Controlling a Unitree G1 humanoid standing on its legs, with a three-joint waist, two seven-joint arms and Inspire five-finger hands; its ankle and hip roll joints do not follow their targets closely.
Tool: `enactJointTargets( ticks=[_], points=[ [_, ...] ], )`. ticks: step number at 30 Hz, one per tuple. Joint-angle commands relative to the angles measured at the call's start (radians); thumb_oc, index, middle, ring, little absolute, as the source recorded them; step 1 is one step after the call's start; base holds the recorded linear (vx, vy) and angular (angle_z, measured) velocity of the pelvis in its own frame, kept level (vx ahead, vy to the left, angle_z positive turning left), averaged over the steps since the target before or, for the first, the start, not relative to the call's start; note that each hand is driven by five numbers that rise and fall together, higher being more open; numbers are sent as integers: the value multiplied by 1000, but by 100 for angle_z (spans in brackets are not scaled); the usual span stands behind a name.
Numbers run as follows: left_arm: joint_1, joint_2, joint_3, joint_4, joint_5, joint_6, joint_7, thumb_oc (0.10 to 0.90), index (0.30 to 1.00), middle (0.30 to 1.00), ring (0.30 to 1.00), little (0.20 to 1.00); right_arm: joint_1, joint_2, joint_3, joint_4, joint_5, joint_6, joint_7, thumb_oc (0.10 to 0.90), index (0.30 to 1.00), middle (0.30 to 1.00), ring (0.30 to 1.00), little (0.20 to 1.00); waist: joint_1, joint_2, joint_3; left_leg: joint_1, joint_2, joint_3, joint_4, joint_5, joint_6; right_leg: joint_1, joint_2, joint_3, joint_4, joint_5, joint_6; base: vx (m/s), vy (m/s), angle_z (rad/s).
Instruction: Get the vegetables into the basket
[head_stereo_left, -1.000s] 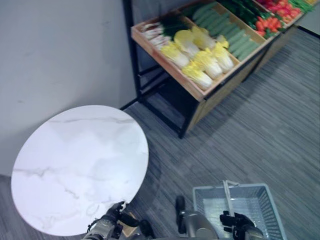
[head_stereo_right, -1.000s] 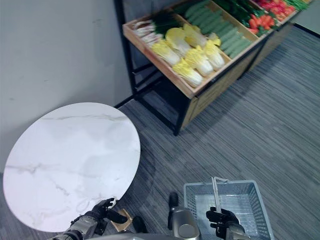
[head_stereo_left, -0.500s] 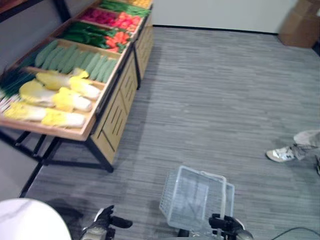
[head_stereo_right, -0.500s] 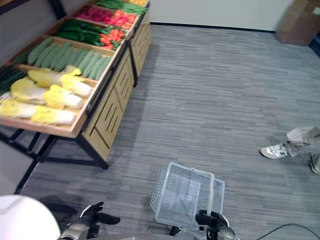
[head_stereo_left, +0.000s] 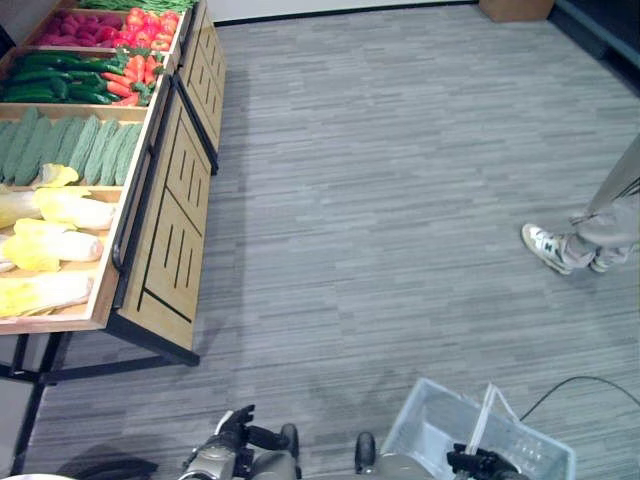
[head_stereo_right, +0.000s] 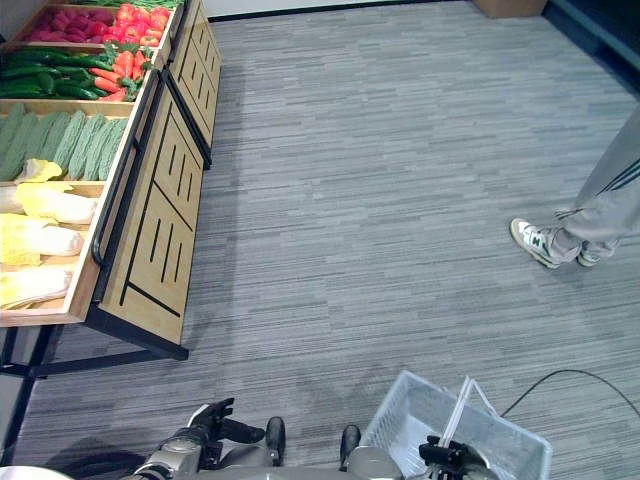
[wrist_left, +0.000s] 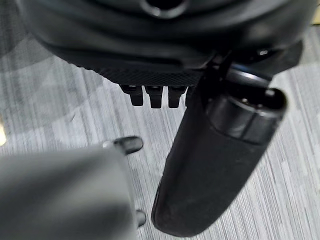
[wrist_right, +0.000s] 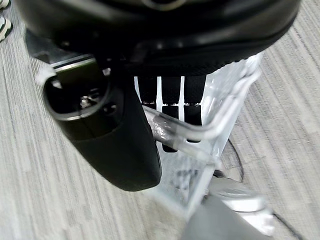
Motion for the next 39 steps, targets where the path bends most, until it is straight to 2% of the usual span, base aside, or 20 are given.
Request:
enactJointTargets(
  ticks=[1,7,17,27,28,29,30,31,32,33,34,36,37,38,39],
  points=[
    [18,12,-45,16,34,-5,9,900,1000,1000,1000,1000,4,5,14,-38,21,-30,10,400,300,300,300,300,19,-21,-8,-25,-55,8,21,-59,28,-12,-39,87,52,-69,86,9,60,11],
    [23,8,-48,23,47,-1,6,900,1000,1000,1000,1000,4,18,27,-8,8,-20,8,400,300,300,300,300,25,-25,-30,24,-59,34,-30,-54,34,17,-49,99,-8,-35,107,27,65,-7],
    [31,22,-27,51,73,6,10,900,1000,1000,1000,1000,3,25,27,23,-19,-4,14,400,300,300,300,300,26,-23,-57,73,-71,59,-47,-75,47,44,-66,120,-9,-30,123,38,57,-6],
    [42,27,-13,65,62,9,10,900,1000,1000,1000,1000,11,35,31,24,-21,-8,12,400,300,300,300,300,11,-22,-60,92,-55,73,-29,-89,42,29,-54,153,47,-59,107,33,-31,-8],
    [39,31,9,61,21,7,14,900,1000,1000,1000,1000,13,32,27,26,-18,-15,8,400,300,300,300,300,4,-32,-38,60,-49,59,67,-111,35,13,-37,186,74,-70,88,6,-167,2],
    [39,31,10,61,21,7,14,900,1000,1000,1000,1000,13,32,27,27,-18,-15,8,400,300,300,300,300,3,-31,-39,55,-49,58,74,-115,35,11,-37,185,76,-71,88,-3,-199,10],
    [42,32,30,62,-10,5,17,900,1000,1000,1000,1000,17,33,25,25,-12,-18,7,400,300,300,300,300,3,-39,-27,31,-51,56,142,-125,27,12,-33,191,80,-76,79,-2,-210,19],
    [39,35,46,60,-33,4,16,900,1000,1000,1000,1000,24,24,21,23,-5,-20,7,400,300,300,300,300,6,-54,6,-61,-40,58,337,-70,3,23,-23,185,92,-79,57,70,-420,20],
    [34,39,48,61,-52,2,20,900,1000,1000,1000,1000,39,15,13,29,13,-16,7,400,300,300,300,300,28,-78,51,-206,-62,32,554,5,14,41,-15,187,113,-84,23,166,-387,46],
    [40,36,54,65,-57,2,17,900,1000,1000,1000,1000,39,12,9,32,12,-11,9,400,300,300,300,300,29,-79,42,-231,-66,44,519,-12,26,51,-15,191,108,-90,23,404,-257,36],
    [55,32,72,71,-76,1,17,900,1000,1000,1000,1000,44,8,0,36,16,-10,10,400,300,300,300,300,41,-75,27,-264,-56,84,392,-29,31,88,-15,203,86,-110,34,471,-35,20],
    [71,19,76,73,-86,-7,24,900,1000,1000,1000,1000,53,3,1,28,11,-15,10,400,300,300,300,300,64,-49,15,-283,-32,96,164,22,15,134,-4,215,67,-142,47,543,34,-52],
    [69,7,67,80,-84,-4,32,900,1000,1000,1000,1000,53,2,9,19,3,-21,5,400,300,300,300,300,87,-45,14,-297,-30,75,3,70,-4,195,-25,232,54,-183,58,792,123,-74],
    [77,-3,61,95,-67,-1,39,900,1000,1000,1000,1000,45,-1,3,24,1,-17,2,400,300,300,300,300,95,-35,-16,-321,-11,104,-13,107,-27,263,-51,241,44,-213,72,864,154,-94],
    [99,-1,72,98,-66,4,41,900,1000,1000,1000,1000,40,-1,6,28,-14,-14,6,400,300,300,300,300,108,-29,-39,-299,-4,110,14,108,-15,286,-60,255,37,-221,83,816,210,-7]
  ],
)
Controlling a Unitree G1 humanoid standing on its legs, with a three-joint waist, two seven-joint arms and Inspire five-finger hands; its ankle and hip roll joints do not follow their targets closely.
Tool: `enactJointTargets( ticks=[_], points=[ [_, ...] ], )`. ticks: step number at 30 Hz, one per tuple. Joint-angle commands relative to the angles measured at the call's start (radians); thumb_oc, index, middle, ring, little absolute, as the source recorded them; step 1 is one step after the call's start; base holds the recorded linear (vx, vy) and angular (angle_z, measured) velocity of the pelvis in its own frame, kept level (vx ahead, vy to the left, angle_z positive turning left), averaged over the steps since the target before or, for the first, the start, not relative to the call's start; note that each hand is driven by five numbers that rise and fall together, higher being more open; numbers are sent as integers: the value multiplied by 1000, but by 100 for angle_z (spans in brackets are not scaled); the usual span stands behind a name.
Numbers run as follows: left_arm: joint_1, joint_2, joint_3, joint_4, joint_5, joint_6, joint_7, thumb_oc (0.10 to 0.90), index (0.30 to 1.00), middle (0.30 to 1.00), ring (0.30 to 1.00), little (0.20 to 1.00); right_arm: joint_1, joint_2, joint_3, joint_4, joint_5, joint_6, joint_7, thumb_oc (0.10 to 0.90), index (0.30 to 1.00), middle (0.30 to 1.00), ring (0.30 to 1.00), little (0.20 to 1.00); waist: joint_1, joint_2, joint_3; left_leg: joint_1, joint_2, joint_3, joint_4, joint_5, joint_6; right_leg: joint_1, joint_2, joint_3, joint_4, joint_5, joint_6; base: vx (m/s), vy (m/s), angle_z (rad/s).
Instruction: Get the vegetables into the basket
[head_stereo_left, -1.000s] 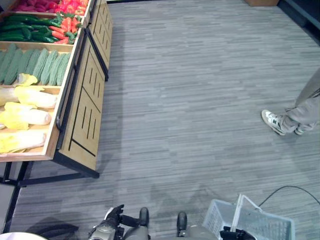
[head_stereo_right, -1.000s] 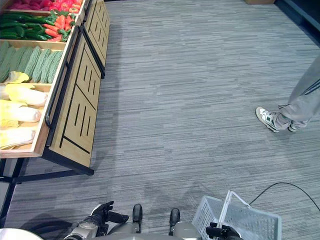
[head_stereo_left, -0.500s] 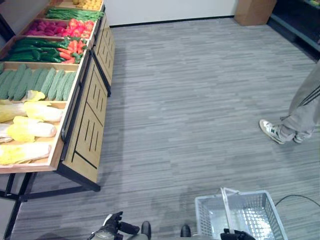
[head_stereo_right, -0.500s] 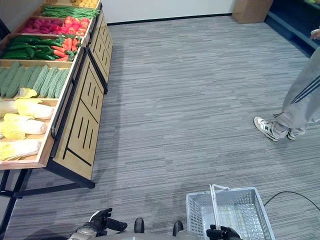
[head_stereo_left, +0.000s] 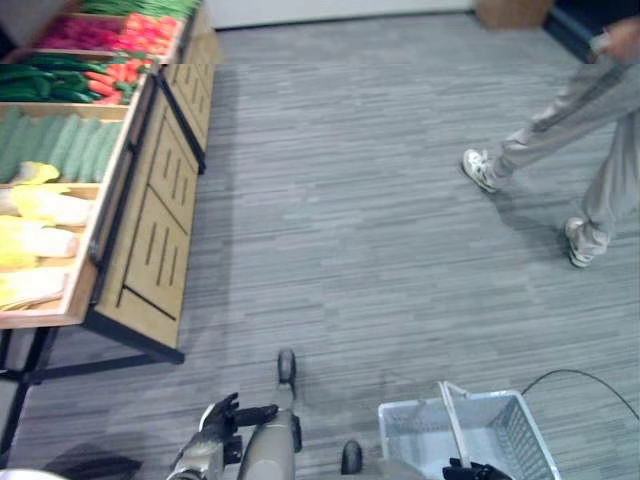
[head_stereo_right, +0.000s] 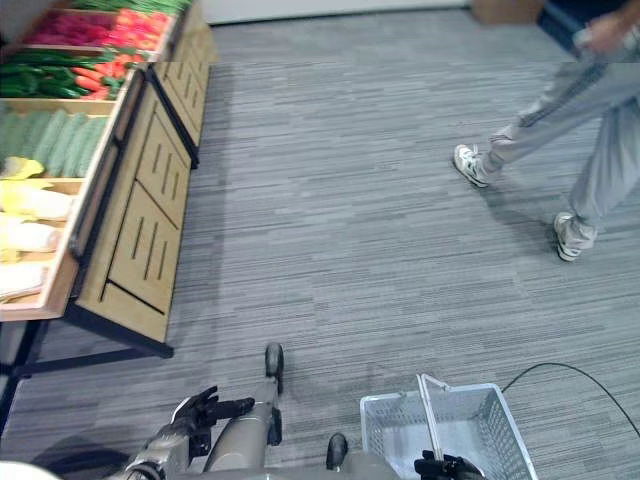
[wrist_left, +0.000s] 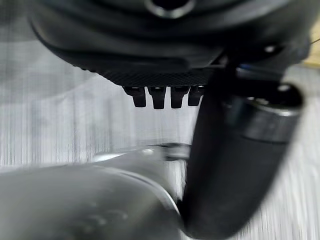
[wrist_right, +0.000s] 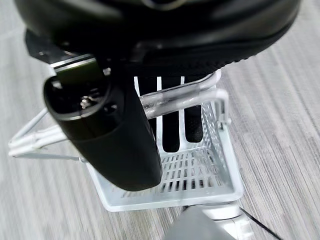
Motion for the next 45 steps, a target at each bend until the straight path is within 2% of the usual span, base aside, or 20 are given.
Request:
enactJointTargets(
  ticks=[1,3,5,8,9,10,13,14,16,17,18,19,22,24,25,28,31,40,42,45],
  points=[
    [140,31,-64,74,84,44,28,900,1000,1000,1000,1000,20,17,7,-52,-17,-17,21,400,300,300,300,300,22,-49,-89,41,-16,67,106,118,27,195,-168,105,3,-82,170,585,155,-39],
    [132,27,-63,77,73,41,24,900,1000,1000,1000,1000,10,18,12,-53,-28,-20,20,400,300,300,300,300,31,-66,-120,53,-39,79,110,115,31,162,-212,88,23,-50,195,508,117,-64],
    [138,35,-55,81,71,38,24,900,1000,1000,1000,1000,-14,24,16,-62,-33,-20,17,400,300,300,300,300,51,-95,-143,92,-74,110,106,73,64,115,-267,87,146,132,234,500,120,-55],
    [125,54,-62,62,81,37,23,900,1000,1000,1000,1000,-40,23,59,-103,-72,-25,16,400,300,300,300,300,61,-89,-136,165,-87,127,86,30,93,39,-319,39,252,298,236,344,104,-53],
    [125,54,-62,62,81,37,23,900,1000,1000,1000,1000,-40,23,59,-103,-72,-25,16,400,300,300,300,300,61,-89,-136,165,-87,127,86,30,93,39,-319,39,252,298,236,266,105,-33],
    [121,56,-70,50,86,38,21,900,1000,1000,1000,1000,-46,22,64,-118,-71,-24,17,400,300,300,300,300,65,-90,-133,183,-111,115,94,2,111,35,-345,25,286,361,235,127,59,11],
    [121,56,-70,50,86,38,21,900,1000,1000,1000,1000,-46,22,64,-118,-71,-24,17,400,300,300,300,300,66,-90,-133,183,-111,115,94,2,111,35,-345,25,286,361,235,134,69,23],
    [108,56,-76,43,86,37,21,900,1000,1000,1000,1000,-54,22,56,-130,-54,-25,18,400,300,300,300,300,60,-83,-125,222,-140,100,92,-28,139,3,-373,23,393,440,217,382,208,18],
    [101,55,-79,43,88,39,20,900,1000,1000,1000,1000,-58,21,53,-127,-49,-25,14,400,300,300,300,300,52,-73,-122,246,-145,90,85,-43,149,-26,-366,35,435,440,203,418,179,12],
    [92,61,-91,30,98,38,19,900,1000,1000,1000,1000,-56,26,52,-136,-35,-29,13,400,300,300,300,300,18,-46,-93,333,-140,43,54,-76,161,-156,-307,56,540,342,168,462,84,25],
    [85,65,-96,29,104,39,20,900,1000,1000,1000,1000,-53,29,56,-137,-32,-32,12,400,300,300,300,300,6,-34,-78,366,-128,26,44,-82,159,-219,-274,43,552,262,151,831,-32,25],
    [63,65,-119,35,125,42,20,900,1000,1000,1000,1000,-48,35,57,-127,-14,-32,12,400,300,300,300,300,-34,-18,-41,454,-108,-14,15,-103,141,-333,-205,1,441,136,150,597,-187,20],
    [53,60,-131,47,143,38,16,900,1000,1000,1000,1000,-37,41,49,-110,0,-30,14,400,300,300,300,300,-75,-42,-37,513,-131,-67,6,-140,121,-361,-129,43,123,205,210,484,-213,62],
    [52,59,-136,51,150,36,13,900,1000,1000,1000,1000,-31,41,46,-106,5,-30,15,400,300,300,300,300,-86,-41,-33,529,-129,-89,6,-148,118,-348,-111,71,67,221,218,242,-100,87],
    [49,55,-142,55,156,34,9,900,1000,1000,1000,1000,-26,40,40,-101,14,-30,18,400,300,300,300,300,-100,-41,-38,540,-133,-117,6,-154,119,-355,-90,132,25,239,227,252,-92,107],
    [72,36,-142,70,171,32,4,900,1000,1000,1000,1000,-4,43,32,-93,21,-36,20,400,300,300,300,300,-110,-51,-60,583,-135,-161,48,-194,105,-324,-96,156,0,286,225,412,-264,97],
    [81,31,-137,73,161,33,1,900,1000,1000,1000,1000,-5,35,33,-84,24,-32,22,400,300,300,300,300,-115,-45,-82,578,-112,-178,89,-182,86,-292,-85,163,10,273,202,213,-225,63],
    [68,21,-147,62,148,33,6,900,1000,1000,1000,1000,-7,14,56,-63,3,-25,28,400,300,300,300,300,-116,-43,-104,555,-53,-208,207,-79,13,-210,-56,112,20,205,142,139,-224,18],
    [65,23,-153,52,147,30,3,900,1000,1000,1000,1000,-4,14,62,-52,-2,-22,32,400,300,300,300,300,-113,-48,-97,517,-43,-186,324,-7,-3,-171,-48,107,26,176,126,92,-233,8],
    [64,22,-152,50,141,31,2,900,1000,1000,1000,1000,-2,14,61,-51,-3,-23,32,400,300,300,300,300,-110,-56,-90,480,-47,-178,398,21,-3,-160,-55,106,31,172,120,29,-163,5]
  ],
)
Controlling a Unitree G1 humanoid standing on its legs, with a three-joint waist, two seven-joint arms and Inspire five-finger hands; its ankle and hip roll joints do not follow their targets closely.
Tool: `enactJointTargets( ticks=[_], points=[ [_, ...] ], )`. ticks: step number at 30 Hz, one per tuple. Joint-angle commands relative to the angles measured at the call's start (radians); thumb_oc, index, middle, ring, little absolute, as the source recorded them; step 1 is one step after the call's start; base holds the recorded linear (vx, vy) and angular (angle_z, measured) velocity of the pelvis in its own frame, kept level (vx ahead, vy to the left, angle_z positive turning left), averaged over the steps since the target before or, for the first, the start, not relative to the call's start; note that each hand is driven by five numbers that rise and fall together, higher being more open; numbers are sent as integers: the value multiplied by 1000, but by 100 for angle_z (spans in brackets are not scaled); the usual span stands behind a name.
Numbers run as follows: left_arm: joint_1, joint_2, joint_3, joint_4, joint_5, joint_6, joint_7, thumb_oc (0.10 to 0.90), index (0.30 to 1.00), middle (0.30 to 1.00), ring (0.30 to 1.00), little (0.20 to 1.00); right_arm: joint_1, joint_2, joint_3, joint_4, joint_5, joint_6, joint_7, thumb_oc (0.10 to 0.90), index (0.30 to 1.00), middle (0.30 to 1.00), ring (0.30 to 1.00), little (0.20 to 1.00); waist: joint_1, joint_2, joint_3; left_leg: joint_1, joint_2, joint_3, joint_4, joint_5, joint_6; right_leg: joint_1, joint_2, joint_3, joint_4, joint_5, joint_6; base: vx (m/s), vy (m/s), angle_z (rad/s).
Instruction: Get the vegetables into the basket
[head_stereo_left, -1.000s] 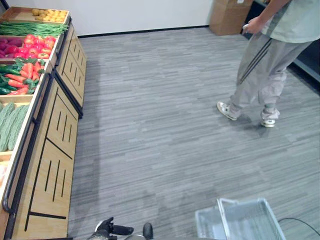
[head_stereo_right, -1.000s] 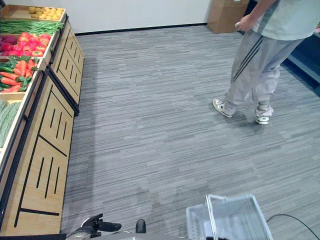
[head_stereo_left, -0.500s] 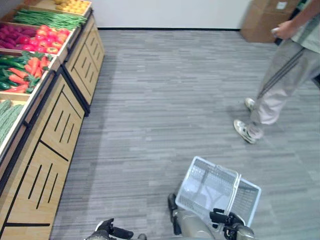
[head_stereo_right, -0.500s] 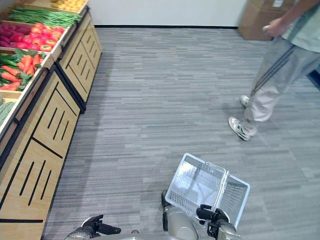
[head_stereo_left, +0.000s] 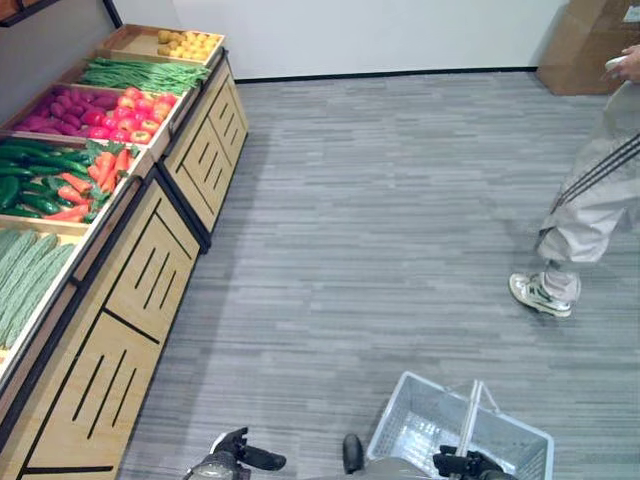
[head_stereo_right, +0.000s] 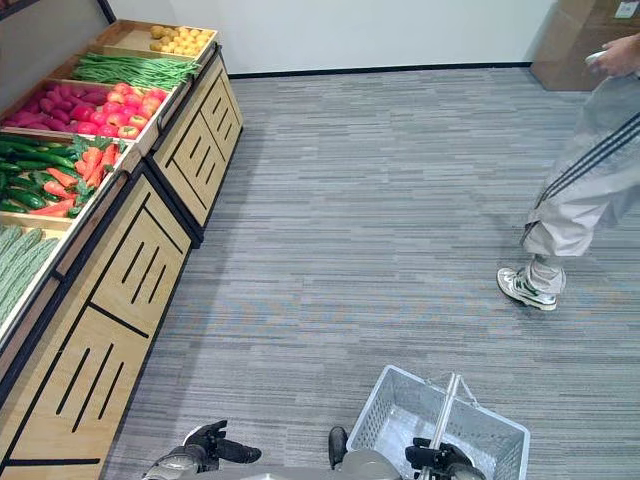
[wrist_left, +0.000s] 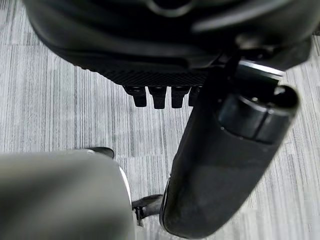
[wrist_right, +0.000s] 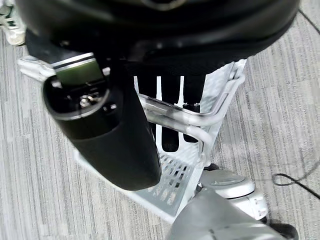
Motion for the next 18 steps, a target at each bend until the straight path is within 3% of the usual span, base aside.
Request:
enactJointTargets(
  ticks=[1,4,7,8,11,13,18],
  points=[
    [13,11,-23,-23,-23,-12,-3,900,1000,1000,1000,1000,9,-30,14,5,-21,-17,13,400,300,300,300,300,22,-32,22,-73,-18,56,106,180,53,-54,-46,81,119,-53,105,2,-135,3],
    [17,5,-23,-21,-31,-9,-3,900,1000,1000,1000,1000,3,-29,10,11,-19,-9,12,400,300,300,300,300,34,-46,24,-129,-32,97,165,145,80,-35,-56,99,121,-57,98,56,-172,-7],
    [16,-1,-38,-23,-14,-8,-10,900,1000,1000,1000,1000,4,-33,3,16,-20,-9,11,400,300,300,300,300,32,-30,9,-141,-31,151,-35,61,85,-22,-59,98,122,-72,112,113,3,-14],
    [11,-6,-55,-23,5,-6,-8,900,1000,1000,1000,1000,12,-36,3,18,-24,-8,9,400,300,300,300,300,31,-1,4,-120,-29,172,-249,64,88,-10,-37,92,114,-83,119,117,51,4],
    [13,-9,-71,-10,37,5,-5,900,1000,1000,1000,1000,15,-34,5,25,-33,-5,8,400,300,300,300,300,36,14,7,-85,-44,139,-339,78,97,9,-23,85,111,-97,125,84,10,4],
    [12,-8,-84,-11,51,-2,-10,900,1000,1000,1000,1000,20,-23,8,21,-30,-16,6,400,300,300,300,300,18,28,-13,-40,-50,137,-398,87,100,19,-11,84,86,-93,122,115,13,-16],
    [22,-5,-86,-8,63,0,-17,900,1000,1000,1000,1000,26,-15,9,26,-33,-14,8,400,300,300,300,300,14,38,-29,-6,-49,153,-415,80,104,47,-24,74,60,-100,126,94,36,-1]
  ],
)
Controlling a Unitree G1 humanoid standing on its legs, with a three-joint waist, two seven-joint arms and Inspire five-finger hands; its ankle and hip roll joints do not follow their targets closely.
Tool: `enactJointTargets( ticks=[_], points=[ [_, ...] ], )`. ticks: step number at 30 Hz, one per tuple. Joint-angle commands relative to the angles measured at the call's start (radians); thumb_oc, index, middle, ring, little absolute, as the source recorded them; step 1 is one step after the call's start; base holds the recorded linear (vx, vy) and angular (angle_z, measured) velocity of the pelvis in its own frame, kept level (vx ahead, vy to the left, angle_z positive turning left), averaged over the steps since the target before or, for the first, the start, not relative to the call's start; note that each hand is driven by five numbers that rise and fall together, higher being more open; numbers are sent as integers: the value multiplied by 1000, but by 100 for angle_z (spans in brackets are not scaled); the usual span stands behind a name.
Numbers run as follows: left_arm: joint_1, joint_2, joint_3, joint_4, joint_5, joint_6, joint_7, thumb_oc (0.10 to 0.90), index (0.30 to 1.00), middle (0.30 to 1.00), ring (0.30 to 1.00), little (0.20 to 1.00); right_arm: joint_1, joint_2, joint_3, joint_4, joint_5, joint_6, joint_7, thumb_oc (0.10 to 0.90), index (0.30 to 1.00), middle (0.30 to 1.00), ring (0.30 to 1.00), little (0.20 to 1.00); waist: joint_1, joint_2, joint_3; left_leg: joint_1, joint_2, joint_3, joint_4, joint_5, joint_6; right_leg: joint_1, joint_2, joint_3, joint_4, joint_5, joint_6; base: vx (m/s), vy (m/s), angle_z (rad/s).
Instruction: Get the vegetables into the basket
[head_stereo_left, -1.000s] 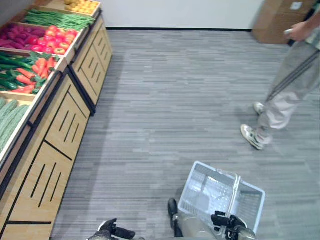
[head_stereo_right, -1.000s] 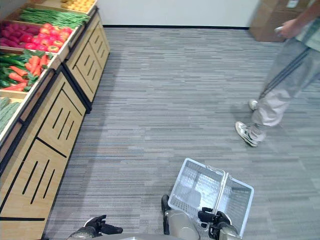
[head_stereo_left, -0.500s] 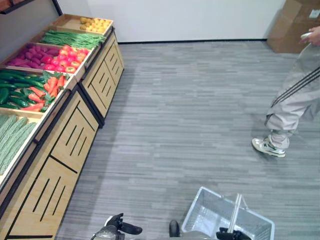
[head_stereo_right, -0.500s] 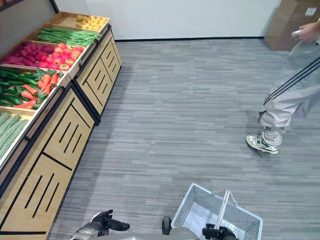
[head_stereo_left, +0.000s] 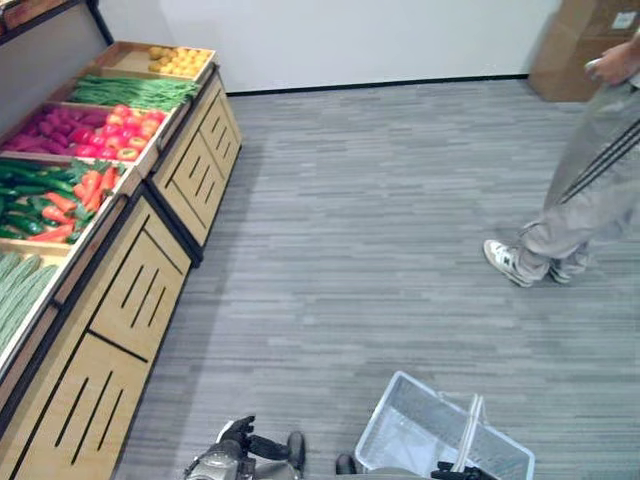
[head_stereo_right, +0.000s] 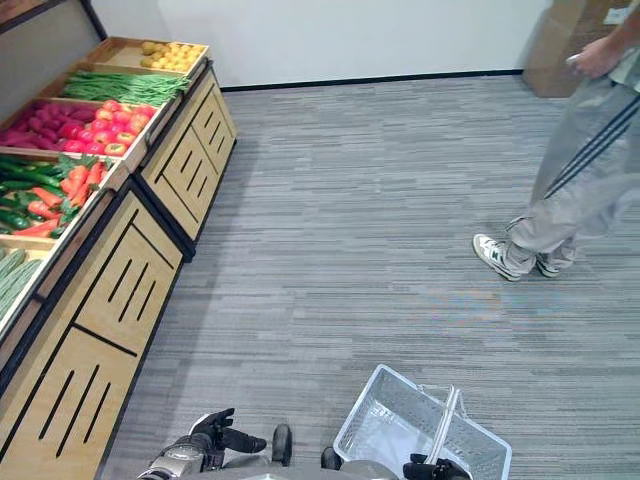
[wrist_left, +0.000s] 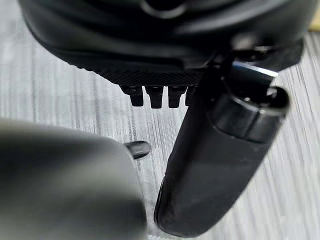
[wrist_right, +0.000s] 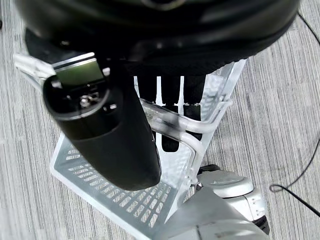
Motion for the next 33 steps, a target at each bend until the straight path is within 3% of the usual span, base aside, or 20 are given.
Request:
enactJointTargets(
  ticks=[1,11,23,26,27,29,30,32,33],
  points=[
    [19,10,-37,37,29,-1,8,900,1000,1000,1000,1000,20,-20,-17,-5,-32,-16,4,400,300,300,300,300,21,37,-41,34,-14,11,-18,-19,47,-48,-48,55,74,-55,144,55,23,5],
    [36,20,-13,58,30,2,15,900,1000,1000,1000,1000,23,-17,-13,29,-68,-7,1,400,300,300,300,300,41,35,-43,51,-14,0,-18,-33,52,-31,-62,27,86,-73,147,29,5,12],
    [44,26,4,56,-3,-2,18,900,1000,1000,1000,1000,11,-22,-33,17,-24,-16,5,400,300,300,300,300,71,24,-34,48,-6,-34,-14,-28,49,-33,-67,-18,107,-91,146,0,-24,9],
    [46,40,14,51,-24,-6,15,900,1000,1000,1000,1000,6,-24,-23,10,-37,-16,2,400,300,300,300,300,116,18,-19,16,-9,-102,4,-14,37,-35,-77,-95,128,-107,140,-56,-56,35],
    [46,40,14,51,-24,-6,15,900,1000,1000,1000,1000,6,-24,-23,10,-37,-16,3,400,300,300,300,300,114,18,-18,16,-9,-104,5,-14,37,-35,-77,-97,128,-108,140,-40,-50,59],
    [41,49,12,52,-30,-6,13,900,1000,1000,1000,1000,5,-27,-18,2,-51,-18,-3,400,300,300,300,300,152,12,-12,-7,-25,-175,26,-6,28,-25,-81,-176,141,-124,136,-24,-36,107],
    [41,49,12,52,-30,-6,13,900,1000,1000,1000,1000,5,-27,-18,2,-51,-18,-3,400,300,300,300,300,152,12,-12,-7,-25,-175,26,-6,28,-25,-81,-176,141,-124,136,-22,-31,129],
    [32,58,5,51,-35,-8,10,900,1000,1000,1000,1000,-2,-31,-27,-18,-42,-27,-12,400,300,300,300,300,189,8,-1,-29,-45,-259,34,10,15,-12,-93,-277,164,-149,131,-27,-16,121],
    [32,58,5,51,-35,-8,10,900,1000,1000,1000,1000,-3,-32,-28,-18,-42,-27,-12,400,300,300,300,300,186,9,-3,-34,-46,-263,34,12,16,-15,-93,-280,162,-147,132,-48,-9,138]
  ],
)
